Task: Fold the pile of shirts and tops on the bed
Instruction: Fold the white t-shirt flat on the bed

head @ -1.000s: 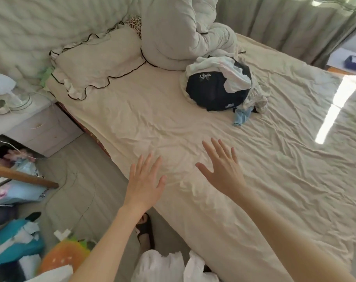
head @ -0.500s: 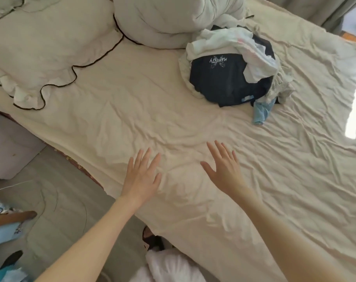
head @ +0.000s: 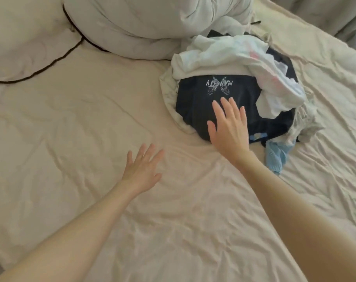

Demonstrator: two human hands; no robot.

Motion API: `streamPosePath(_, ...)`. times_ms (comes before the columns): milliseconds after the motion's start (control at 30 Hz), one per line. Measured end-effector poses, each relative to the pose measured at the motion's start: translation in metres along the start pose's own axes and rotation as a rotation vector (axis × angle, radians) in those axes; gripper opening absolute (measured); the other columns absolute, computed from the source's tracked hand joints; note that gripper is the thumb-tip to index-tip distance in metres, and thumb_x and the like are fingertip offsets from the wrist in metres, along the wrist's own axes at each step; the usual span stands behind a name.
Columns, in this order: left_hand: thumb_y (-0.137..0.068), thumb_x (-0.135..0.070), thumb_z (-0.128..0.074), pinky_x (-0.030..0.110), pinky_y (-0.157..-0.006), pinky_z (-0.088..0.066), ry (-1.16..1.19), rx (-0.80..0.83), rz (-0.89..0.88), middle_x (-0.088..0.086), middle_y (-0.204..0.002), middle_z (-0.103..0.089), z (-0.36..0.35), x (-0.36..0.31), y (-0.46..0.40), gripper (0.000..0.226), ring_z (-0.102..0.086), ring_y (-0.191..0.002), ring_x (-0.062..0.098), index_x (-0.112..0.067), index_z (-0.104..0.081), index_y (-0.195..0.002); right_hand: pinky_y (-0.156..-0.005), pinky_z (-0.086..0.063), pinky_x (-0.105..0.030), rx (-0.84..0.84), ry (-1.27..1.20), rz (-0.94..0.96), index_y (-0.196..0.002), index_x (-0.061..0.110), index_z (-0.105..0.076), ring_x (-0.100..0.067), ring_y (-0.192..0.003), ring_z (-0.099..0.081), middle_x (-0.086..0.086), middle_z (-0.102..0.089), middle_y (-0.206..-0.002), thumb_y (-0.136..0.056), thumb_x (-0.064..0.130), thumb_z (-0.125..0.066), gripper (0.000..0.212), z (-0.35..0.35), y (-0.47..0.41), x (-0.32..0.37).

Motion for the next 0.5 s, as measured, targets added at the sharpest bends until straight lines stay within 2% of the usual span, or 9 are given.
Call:
streamPosePath(133,-0.09,-0.051,-0.048,0.055,-0.113,0.002,0.039,0.121,0.024,-0.004,-0.155,0.024,-0.015,0.01,-0.049,0.084,0.019,-0.143,0.022,-0.036,0.011,-0.148,-0.114,-0.014,-0.053,-0.166,0.078,-0.013,-0.139,0.006,-0.043,-0.035,-0.14,-0.027,-0.019,-0.038,-0.147,-0.092,0.021,-0.049,0.049,-0.003,-0.074,-0.025)
streamPosePath(233,-0.084,-0.057,-0.054,0.06,-0.11,0.001,0.036,0.182,0.027,-0.005,-0.152,0.03,-0.034,0.016,-0.06,0.094,0.022,-0.142,0.022,-0.037,0.015,-0.146,-0.116,-0.01,-0.049,-0.132,0.105,-0.058,-0.147,0.011,-0.03,-0.03,-0.145,-0.016,-0.014,-0.023,-0.155,-0.097,0.023,-0.042,0.053,-0.009,-0.107,-0.043)
streamPosePath(300,-0.083,-0.058,-0.055,0.061,-0.11,0.001,0.041,0.189,0.026,-0.004,-0.152,0.031,-0.038,0.018,-0.064,0.097,0.022,-0.142,0.022,-0.036,0.015,-0.146,-0.112,-0.014,-0.047,-0.112,0.11,-0.105,-0.15,0.014,-0.021,-0.028,-0.145,-0.014,-0.011,-0.016,-0.157,-0.098,0.023,-0.041,0.057,-0.014,-0.118,-0.055)
streamPosePath(367,-0.082,-0.057,-0.057,0.061,-0.11,0.001,0.044,0.213,0.029,-0.005,-0.152,0.031,-0.038,0.019,-0.067,0.099,0.023,-0.142,0.022,-0.037,0.015,-0.146,-0.106,-0.022,-0.044,-0.14,0.127,-0.137,-0.151,0.014,-0.018,-0.029,-0.139,-0.025,-0.011,-0.025,-0.154,-0.097,0.02,-0.041,0.058,-0.017,-0.126,-0.061)
streamPosePath(433,-0.083,-0.057,-0.057,0.06,-0.11,0.001,0.036,0.253,0.029,-0.005,-0.151,0.033,-0.035,0.019,-0.069,0.099,0.023,-0.142,0.022,-0.037,0.017,-0.146,-0.099,-0.029,-0.043,-0.206,0.118,-0.16,-0.146,0.009,-0.029,-0.034,-0.125,-0.039,-0.016,-0.043,-0.138,-0.096,0.016,-0.042,0.052,-0.015,-0.133,-0.064)
streamPosePath(500,-0.083,-0.056,-0.057,0.06,-0.11,0.001,0.029,0.285,0.031,-0.005,-0.151,0.033,-0.033,0.019,-0.069,0.099,0.023,-0.142,0.022,-0.037,0.017,-0.146,-0.091,-0.032,-0.042,-0.28,0.058,-0.155,-0.125,0.002,-0.054,-0.037,-0.11,-0.047,-0.019,-0.054,-0.115,-0.093,0.01,-0.047,0.034,-0.009,-0.137,-0.065)
Point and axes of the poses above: each hand's wrist, its own y-axis away from the middle knuckle, its own z-axis out of the back of the hand, x = y × z, the point moved 5 cm from there along -y, towards the middle knuckle
